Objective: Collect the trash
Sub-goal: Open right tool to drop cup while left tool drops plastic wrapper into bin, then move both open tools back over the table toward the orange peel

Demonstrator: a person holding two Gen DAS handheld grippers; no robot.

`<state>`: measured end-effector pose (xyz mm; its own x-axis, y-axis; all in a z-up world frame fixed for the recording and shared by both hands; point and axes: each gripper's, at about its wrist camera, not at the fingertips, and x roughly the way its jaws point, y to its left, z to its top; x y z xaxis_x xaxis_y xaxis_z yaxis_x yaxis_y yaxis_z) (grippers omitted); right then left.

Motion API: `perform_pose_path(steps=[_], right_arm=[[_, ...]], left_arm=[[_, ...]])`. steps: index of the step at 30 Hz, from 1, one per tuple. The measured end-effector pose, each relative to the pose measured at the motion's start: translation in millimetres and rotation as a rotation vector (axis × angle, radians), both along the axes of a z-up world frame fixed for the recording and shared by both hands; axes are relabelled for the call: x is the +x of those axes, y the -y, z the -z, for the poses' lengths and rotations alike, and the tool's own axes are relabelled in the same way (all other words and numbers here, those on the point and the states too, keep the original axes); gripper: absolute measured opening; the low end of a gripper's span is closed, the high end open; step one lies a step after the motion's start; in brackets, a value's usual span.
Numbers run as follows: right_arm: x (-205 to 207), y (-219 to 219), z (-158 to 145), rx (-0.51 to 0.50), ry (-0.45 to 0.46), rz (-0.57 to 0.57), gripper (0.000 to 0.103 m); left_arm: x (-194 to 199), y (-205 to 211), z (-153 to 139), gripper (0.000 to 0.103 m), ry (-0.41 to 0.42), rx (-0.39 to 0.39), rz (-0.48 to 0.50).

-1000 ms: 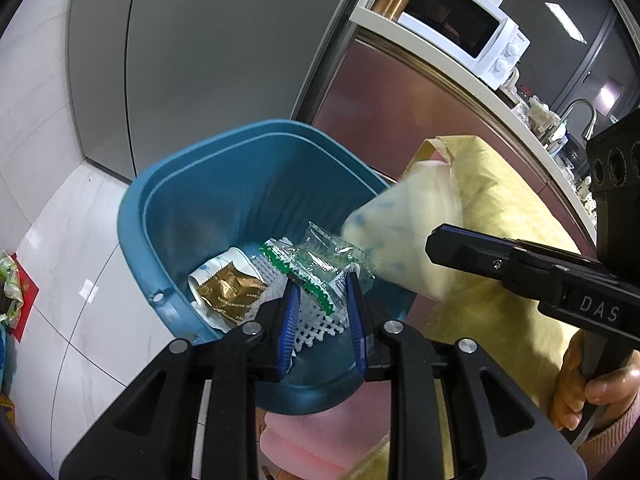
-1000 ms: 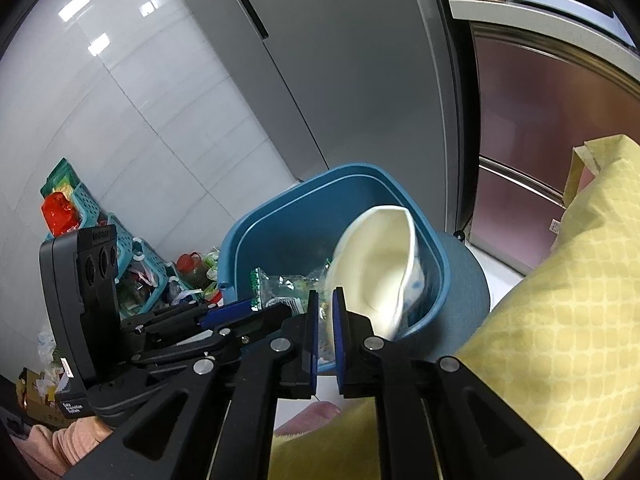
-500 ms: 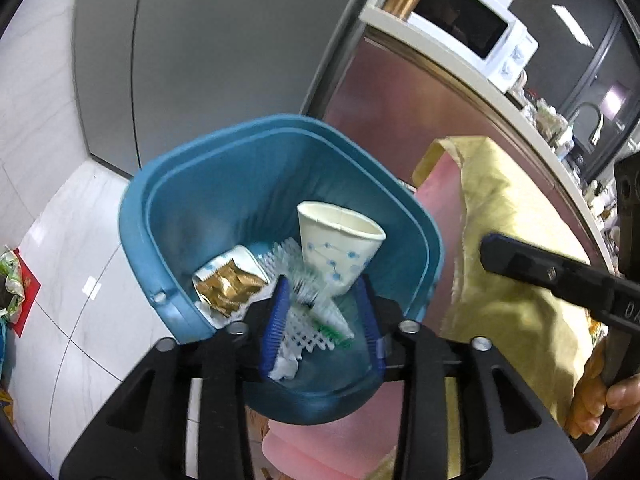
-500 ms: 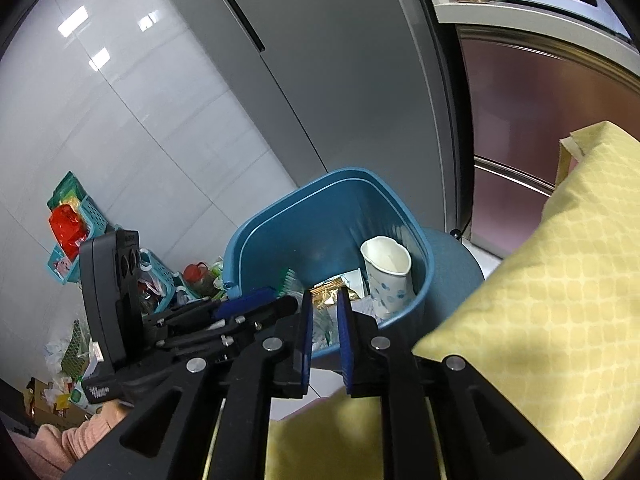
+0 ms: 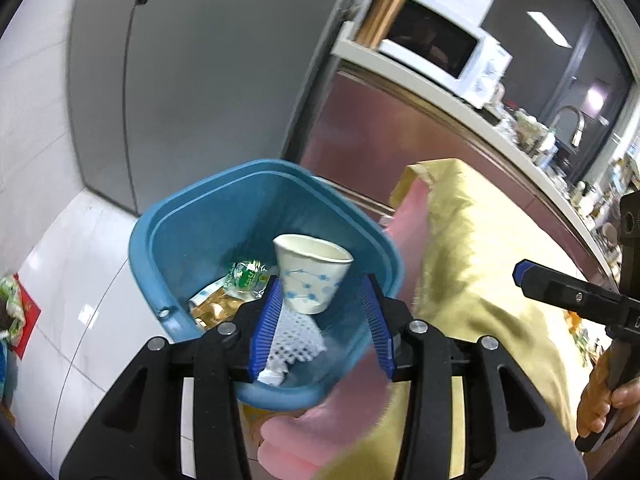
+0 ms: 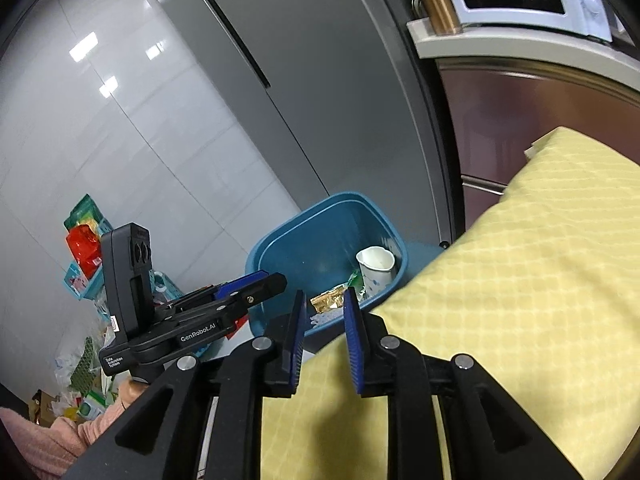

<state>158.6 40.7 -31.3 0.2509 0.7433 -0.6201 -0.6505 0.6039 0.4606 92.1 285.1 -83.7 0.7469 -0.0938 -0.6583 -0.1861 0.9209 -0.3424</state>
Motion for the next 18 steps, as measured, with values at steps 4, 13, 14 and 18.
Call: perform_pose_path(steps=[4,13,14,18], right_arm=[[-14.4,28.9,-11.4,0.011,0.046,0.030,0.025],[-42.3,114.1,-19.6,-0.001,0.108,0.199,0.027],[-45.7,123.1,-19.1,-0.003,0.110,0.219,0.027],[-58.2,167.3,-18.0,0.001,0.109,0.319,0.028]], left_arm=[[-8.3,21.3,-21.0,0.046,0.056,0.022,0.067],[-12.9,108.0,-50.2,0.047,0.124,0.053,0.311],[-12.5,120.8,-52.2,0.047,0.128,0.056,0.345],[-12.4,160.0,-56.6,0.048,0.132,0.060,0.438]])
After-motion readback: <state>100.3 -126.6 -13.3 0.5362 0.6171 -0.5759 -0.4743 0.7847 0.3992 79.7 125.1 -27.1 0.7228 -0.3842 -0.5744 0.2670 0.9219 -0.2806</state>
